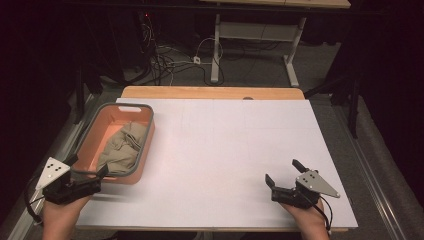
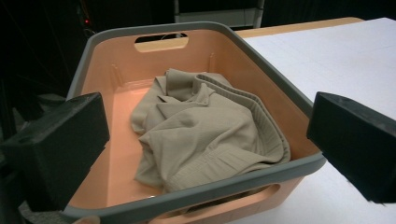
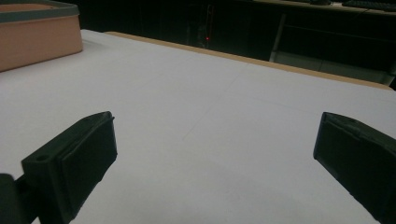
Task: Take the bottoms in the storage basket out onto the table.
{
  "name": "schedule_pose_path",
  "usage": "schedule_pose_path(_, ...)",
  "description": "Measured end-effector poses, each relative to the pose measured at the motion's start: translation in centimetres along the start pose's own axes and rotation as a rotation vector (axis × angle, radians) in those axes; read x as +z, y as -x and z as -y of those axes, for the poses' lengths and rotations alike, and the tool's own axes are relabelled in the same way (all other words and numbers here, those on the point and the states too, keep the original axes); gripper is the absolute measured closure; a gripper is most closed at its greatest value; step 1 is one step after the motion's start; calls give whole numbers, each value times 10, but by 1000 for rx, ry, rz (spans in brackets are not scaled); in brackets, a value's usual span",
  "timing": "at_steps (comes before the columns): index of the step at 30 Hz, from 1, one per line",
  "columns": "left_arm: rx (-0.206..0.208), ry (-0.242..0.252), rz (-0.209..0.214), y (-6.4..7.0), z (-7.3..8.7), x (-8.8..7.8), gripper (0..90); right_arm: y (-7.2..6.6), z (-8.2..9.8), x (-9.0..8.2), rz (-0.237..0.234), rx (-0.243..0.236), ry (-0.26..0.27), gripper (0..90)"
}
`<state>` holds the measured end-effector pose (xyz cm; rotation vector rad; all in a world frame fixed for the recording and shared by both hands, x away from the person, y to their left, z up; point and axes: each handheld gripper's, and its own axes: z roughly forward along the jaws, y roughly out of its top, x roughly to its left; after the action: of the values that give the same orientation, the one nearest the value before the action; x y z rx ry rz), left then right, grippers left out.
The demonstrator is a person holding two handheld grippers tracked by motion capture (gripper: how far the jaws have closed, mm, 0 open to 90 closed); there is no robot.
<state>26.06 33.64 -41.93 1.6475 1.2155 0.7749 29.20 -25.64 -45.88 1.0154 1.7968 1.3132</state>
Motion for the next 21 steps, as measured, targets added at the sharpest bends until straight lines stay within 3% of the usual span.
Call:
schedule_pose_path(8, -16, 23, 46, 10, -6, 6, 0, -4, 0, 0, -2, -9, -5, 0)
schedule_pose_path(13, -9, 50, 96, 22, -23, 15, 0, -4, -1, -1, -4, -9, 0, 0)
schedule_pose_path(18, 30, 30, 97, 35, -45, 37, 0, -3, -1, -1, -5, -3, 5, 0)
schedule_pose_path(21, -20, -18, 134, 31, -55, 53, 0, -2, -1, -2, -2, -2, 4, 0)
